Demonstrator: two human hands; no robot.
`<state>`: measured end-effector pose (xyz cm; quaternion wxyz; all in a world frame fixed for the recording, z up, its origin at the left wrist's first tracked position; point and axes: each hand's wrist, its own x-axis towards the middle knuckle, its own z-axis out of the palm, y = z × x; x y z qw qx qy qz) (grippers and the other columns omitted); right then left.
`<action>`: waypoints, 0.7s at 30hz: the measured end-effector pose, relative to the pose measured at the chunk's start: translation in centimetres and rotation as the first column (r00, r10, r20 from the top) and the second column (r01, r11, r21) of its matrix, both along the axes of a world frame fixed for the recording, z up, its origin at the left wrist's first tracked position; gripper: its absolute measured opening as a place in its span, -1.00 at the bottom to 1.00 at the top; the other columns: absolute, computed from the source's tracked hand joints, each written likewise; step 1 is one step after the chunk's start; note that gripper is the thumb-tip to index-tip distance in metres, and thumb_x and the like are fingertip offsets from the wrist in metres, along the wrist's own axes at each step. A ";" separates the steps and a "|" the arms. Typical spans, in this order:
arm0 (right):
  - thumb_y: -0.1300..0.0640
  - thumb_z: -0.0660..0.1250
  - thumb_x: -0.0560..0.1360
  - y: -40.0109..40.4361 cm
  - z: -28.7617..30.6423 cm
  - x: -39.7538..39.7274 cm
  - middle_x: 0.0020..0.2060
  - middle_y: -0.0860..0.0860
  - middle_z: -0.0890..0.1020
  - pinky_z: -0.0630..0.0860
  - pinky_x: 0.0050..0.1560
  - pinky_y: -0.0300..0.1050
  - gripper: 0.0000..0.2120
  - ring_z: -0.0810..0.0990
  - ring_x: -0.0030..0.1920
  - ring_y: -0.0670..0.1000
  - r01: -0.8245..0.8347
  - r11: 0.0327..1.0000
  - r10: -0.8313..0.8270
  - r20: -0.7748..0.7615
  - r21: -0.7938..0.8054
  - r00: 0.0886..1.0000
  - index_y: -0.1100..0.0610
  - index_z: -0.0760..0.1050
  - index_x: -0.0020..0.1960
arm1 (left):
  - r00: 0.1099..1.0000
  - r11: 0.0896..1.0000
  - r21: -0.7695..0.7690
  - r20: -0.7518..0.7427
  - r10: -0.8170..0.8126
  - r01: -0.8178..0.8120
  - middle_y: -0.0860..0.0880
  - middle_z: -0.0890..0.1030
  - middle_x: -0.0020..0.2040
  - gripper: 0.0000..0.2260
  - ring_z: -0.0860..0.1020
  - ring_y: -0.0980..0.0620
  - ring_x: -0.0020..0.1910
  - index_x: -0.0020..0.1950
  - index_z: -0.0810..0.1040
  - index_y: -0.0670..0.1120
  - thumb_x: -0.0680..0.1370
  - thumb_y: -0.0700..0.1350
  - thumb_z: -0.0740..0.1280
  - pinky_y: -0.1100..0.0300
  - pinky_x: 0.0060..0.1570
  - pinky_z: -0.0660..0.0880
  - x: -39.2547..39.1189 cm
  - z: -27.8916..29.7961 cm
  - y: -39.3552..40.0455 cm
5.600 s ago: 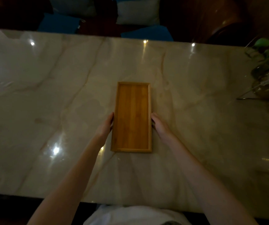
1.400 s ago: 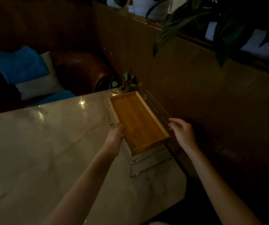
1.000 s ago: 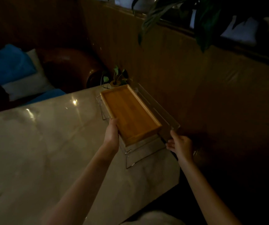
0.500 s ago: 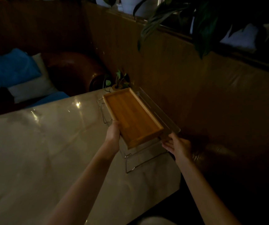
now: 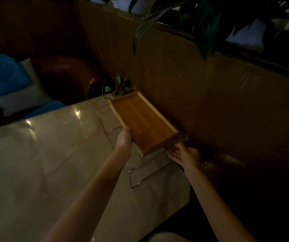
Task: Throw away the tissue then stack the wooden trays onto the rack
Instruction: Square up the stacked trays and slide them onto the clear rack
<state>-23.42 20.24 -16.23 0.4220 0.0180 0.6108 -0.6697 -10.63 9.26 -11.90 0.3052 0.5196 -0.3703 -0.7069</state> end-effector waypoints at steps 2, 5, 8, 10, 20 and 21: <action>0.30 0.24 0.50 0.0 0.1 0.0 -0.24 0.18 0.56 0.56 -0.15 -0.07 -0.92 0.59 -0.18 0.12 -0.016 1.000 0.016 -0.005 -0.001 1.000 0.32 0.45 -0.04 | 0.999 1.000 -0.017 0.037 -0.026 0.027 -0.15 0.43 0.37 -0.62 0.40 -0.05 0.30 0.39 0.33 -0.18 0.59 -0.14 0.07 0.10 0.35 0.28 -0.4 -0.1 -0.1; 0.32 0.23 0.50 0.1 0.3 -0.1 -0.25 0.19 0.56 0.57 -0.09 0.00 -0.90 0.58 -0.22 0.09 -0.031 1.000 0.031 0.008 0.003 0.999 0.28 0.44 -0.19 | 0.995 0.998 -0.039 0.094 -0.045 0.049 -0.17 0.42 0.37 -0.62 0.39 -0.08 0.31 0.39 0.33 -0.17 0.58 -0.13 0.05 0.03 0.43 0.26 -0.8 -0.4 -0.2; 0.33 0.23 0.50 0.1 0.4 -0.2 -0.24 0.19 0.55 0.56 -0.11 -0.01 -0.96 0.59 -0.16 0.15 -0.043 0.999 0.043 0.009 0.005 0.999 0.30 0.44 -0.12 | 0.993 0.997 -0.041 0.107 -0.056 0.061 -0.19 0.39 0.39 -0.61 0.35 -0.11 0.37 0.40 0.32 -0.17 0.58 -0.13 0.05 -0.01 0.44 0.24 -0.9 -0.6 -0.5; 0.33 0.23 0.50 0.0 0.4 -0.2 -0.24 0.18 0.55 0.56 -0.12 -0.01 -0.93 0.57 -0.07 0.18 -0.035 0.999 0.035 0.014 -0.001 0.999 0.31 0.42 -0.03 | 0.992 0.997 -0.042 0.108 -0.063 0.068 -0.21 0.35 0.42 -0.61 0.32 -0.13 0.40 0.41 0.30 -0.18 0.58 -0.15 0.05 -0.01 0.45 0.24 -0.8 -0.7 -0.7; 0.24 0.19 0.54 0.3 2.0 -1.4 -0.35 0.17 0.57 0.56 -0.50 -0.23 -0.84 0.59 -0.36 0.06 -0.320 0.902 0.389 -0.224 0.290 0.894 0.33 0.43 0.03 | 0.953 0.960 -0.107 0.191 -0.235 0.258 -0.18 0.33 0.44 -0.64 0.30 -0.08 0.40 0.40 0.29 -0.23 0.59 -0.22 0.08 0.38 0.25 0.29 0.4 -0.6 -1.3; 0.22 0.19 0.54 0.1 2.5 -1.6 -0.36 0.18 0.57 0.56 -0.48 -0.19 -0.79 0.59 -0.38 0.06 -0.356 0.848 0.475 -0.265 0.394 0.839 0.36 0.43 0.07 | 0.938 0.948 -0.111 0.216 -0.272 0.300 -0.17 0.32 0.44 -0.64 0.29 -0.08 0.41 0.39 0.29 -0.22 0.60 -0.23 0.08 0.43 0.19 0.30 0.7 -0.6 -1.5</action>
